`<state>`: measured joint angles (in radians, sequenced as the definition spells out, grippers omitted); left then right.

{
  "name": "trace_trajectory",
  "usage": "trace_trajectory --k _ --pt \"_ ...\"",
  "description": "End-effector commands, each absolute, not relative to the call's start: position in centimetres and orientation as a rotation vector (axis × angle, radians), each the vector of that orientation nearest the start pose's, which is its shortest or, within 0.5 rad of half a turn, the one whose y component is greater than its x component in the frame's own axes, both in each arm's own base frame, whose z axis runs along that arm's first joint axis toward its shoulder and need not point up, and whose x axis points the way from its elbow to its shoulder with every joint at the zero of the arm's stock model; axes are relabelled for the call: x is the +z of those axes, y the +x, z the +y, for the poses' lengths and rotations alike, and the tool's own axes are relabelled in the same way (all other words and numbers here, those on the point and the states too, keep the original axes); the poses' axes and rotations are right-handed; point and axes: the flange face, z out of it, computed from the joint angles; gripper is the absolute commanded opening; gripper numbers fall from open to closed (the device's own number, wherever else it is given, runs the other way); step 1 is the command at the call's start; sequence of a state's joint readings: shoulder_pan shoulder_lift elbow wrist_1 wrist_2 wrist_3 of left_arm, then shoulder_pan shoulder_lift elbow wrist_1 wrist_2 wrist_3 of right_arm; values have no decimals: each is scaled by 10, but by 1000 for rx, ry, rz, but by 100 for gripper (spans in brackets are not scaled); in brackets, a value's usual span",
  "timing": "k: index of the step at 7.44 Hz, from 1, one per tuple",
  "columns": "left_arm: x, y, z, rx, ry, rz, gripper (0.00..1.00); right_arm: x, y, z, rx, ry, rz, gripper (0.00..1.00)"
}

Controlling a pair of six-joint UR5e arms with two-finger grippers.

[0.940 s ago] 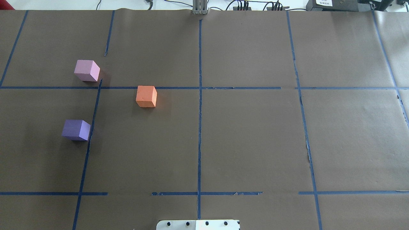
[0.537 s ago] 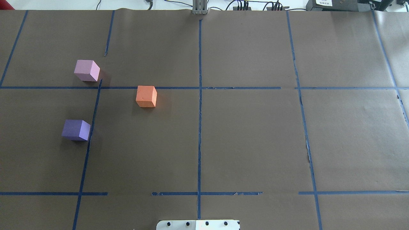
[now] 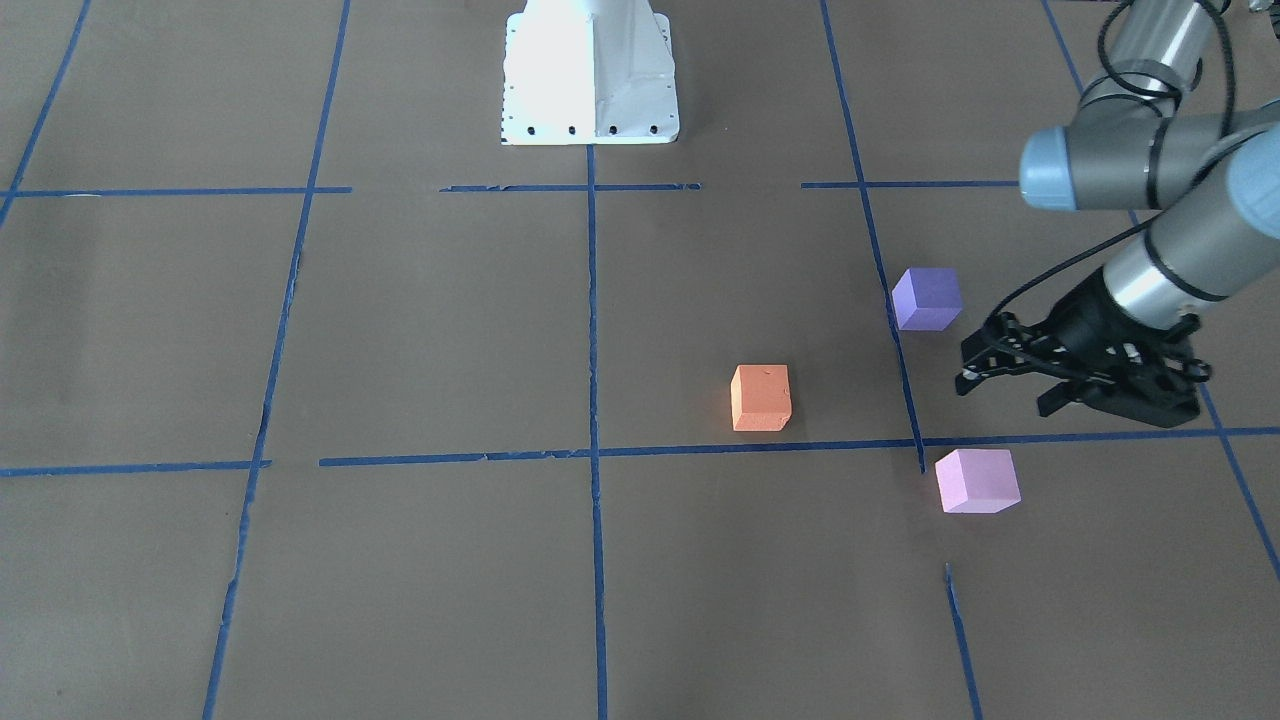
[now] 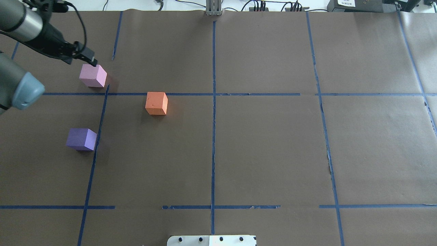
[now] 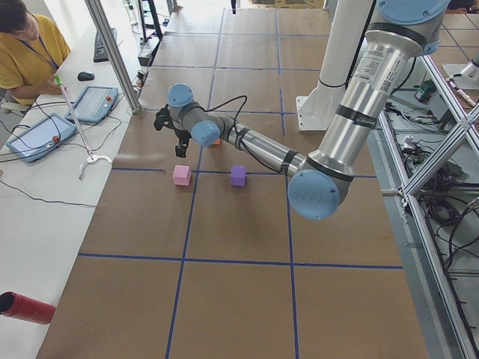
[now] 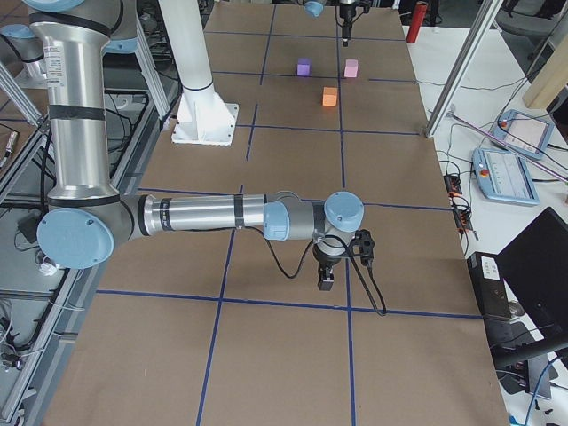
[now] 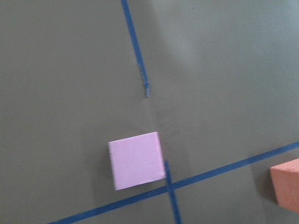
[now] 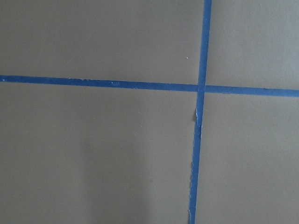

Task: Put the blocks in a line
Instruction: 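Move the left gripper over the orange cube, then lower the left gripper and grasp the orange cube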

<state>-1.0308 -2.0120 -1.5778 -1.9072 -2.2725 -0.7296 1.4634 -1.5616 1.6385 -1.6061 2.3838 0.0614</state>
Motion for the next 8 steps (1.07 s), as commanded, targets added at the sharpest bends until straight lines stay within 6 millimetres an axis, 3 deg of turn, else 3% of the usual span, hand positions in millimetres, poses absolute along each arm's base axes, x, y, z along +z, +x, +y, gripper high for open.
trace_trajectory --k 1,2,6,8 --pt "308 391 -587 -38 148 963 100 622 7 -501 -60 -30 -813 100" --pt "302 430 -574 -74 141 934 100 621 7 -501 -61 -28 -814 100" --pt "289 482 -547 -135 97 866 100 622 7 -501 -60 -30 -813 100" --pt "310 507 -537 -129 103 818 100 621 7 -501 -61 -28 -814 100"
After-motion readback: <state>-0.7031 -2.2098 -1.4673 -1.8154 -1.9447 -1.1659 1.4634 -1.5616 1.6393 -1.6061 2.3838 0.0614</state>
